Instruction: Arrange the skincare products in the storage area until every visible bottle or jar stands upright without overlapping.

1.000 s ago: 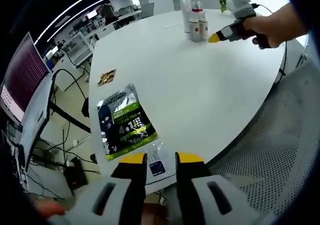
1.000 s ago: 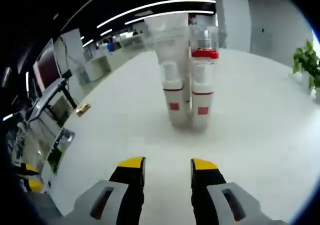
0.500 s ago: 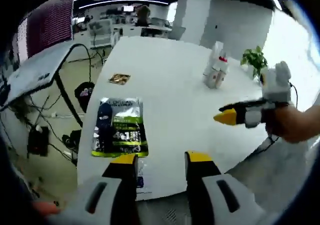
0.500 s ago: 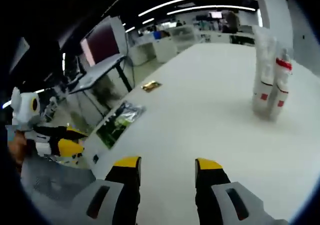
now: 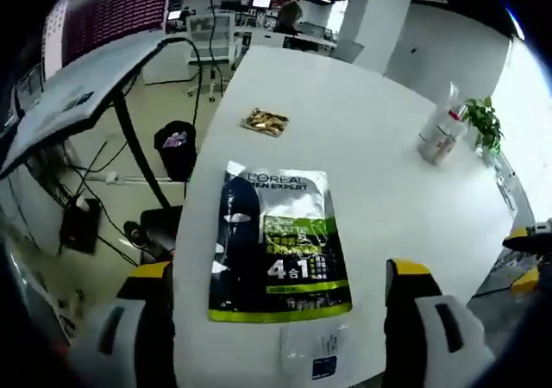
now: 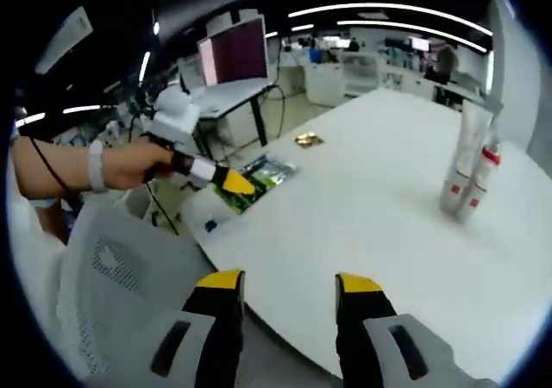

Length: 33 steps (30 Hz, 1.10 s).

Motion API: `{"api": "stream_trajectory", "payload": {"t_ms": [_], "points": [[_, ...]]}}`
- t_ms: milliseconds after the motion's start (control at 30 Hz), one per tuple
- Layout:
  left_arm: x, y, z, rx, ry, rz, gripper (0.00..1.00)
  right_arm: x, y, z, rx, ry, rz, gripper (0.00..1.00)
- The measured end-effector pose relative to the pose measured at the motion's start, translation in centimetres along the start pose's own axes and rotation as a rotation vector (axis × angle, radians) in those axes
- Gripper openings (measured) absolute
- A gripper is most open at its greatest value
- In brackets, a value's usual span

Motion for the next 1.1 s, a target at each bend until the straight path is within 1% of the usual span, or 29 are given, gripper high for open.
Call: {"api": "stream_trajectory", "payload": {"t_ms": [67,167,267,367,433,467,500,567,600,633,733,767,800,933,1033,1100], "points": [[-0.3,0.0,0.8,0.026,0.028,0.069,0.99,0.2,-0.2,-0.4,-0.015,-0.018,-0.011,0.4],[-0.8,0.0,1.5,0.03,0.04,0.056,0.99,0.5,-0.5,-1.2,-0.044,-0.053,0.023,0.39],[-1.3,0.4,1.6,0.021,0.031,0.072,0.99,0.8,-1.1,-1.6,-0.048,-0.067,0.035,0.38],[-1.4,0.6,1.7,0.03,0.027,0.082,0.97,1.0,-1.3,-1.7,-0.039,-0.068,0.025,0.37],[-1.4,0.5,1.5,0.02,0.023,0.087,0.92,1.0,-1.1,-1.6,-0.053,-0.066,0.014,0.36],[-1.4,0.5,1.4,0.016,0.021,0.089,0.88,1.0,-1.0,-1.6,-0.06,-0.065,0.009,0.36],[-1.5,0.6,1.3,0.003,0.023,0.087,0.82,1.0,-1.0,-1.6,-0.059,-0.066,0.01,0.36],[-1.6,0.7,1.0,-0.021,0.027,0.083,0.74,1.0,-1.0,-1.7,-0.061,-0.067,0.01,0.35],[-1.9,0.8,1.0,-0.021,0.021,0.094,0.69,1.0,-1.1,-1.7,-0.064,-0.067,0.008,0.35],[-2.1,0.9,1.0,-0.02,0.015,0.105,0.67,1.0,-1.1,-1.7,-0.067,-0.068,0.005,0.34],[-2.2,0.9,1.0,-0.026,0.013,0.104,0.63,1.2,-1.4,-1.3,-0.036,-0.055,-0.006,0.32],[-2.2,0.9,0.9,-0.03,0.013,0.102,0.61,1.2,-1.3,-1.4,-0.041,-0.055,-0.008,0.32],[-2.2,0.9,0.9,-0.034,0.012,0.101,0.56,1.2,-1.3,-1.4,-0.046,-0.055,-0.01,0.32],[-2.2,0.8,0.9,-0.04,0.012,0.104,0.55,1.1,-1.4,-1.5,-0.046,-0.065,-0.014,0.31],[-2.3,0.9,1.0,-0.048,0.009,0.109,0.55,0.9,-1.2,-1.6,-0.061,-0.08,-0.002,0.3],[-2.3,0.9,0.9,-0.049,0.009,0.111,0.54,0.7,-1.3,-1.5,-0.057,-0.086,0.012,0.3]]}}
Point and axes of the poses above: the point that each gripper's makers call its tool centre point, and the gripper's own axes: z roughly forward along the fingers, x roughly to its left, y roughly out of its top, the point moved 9 cm from there along -z, roughly backward along the fingers, and after that the axes turned 11 degrees about y, right-handed, at the moved point
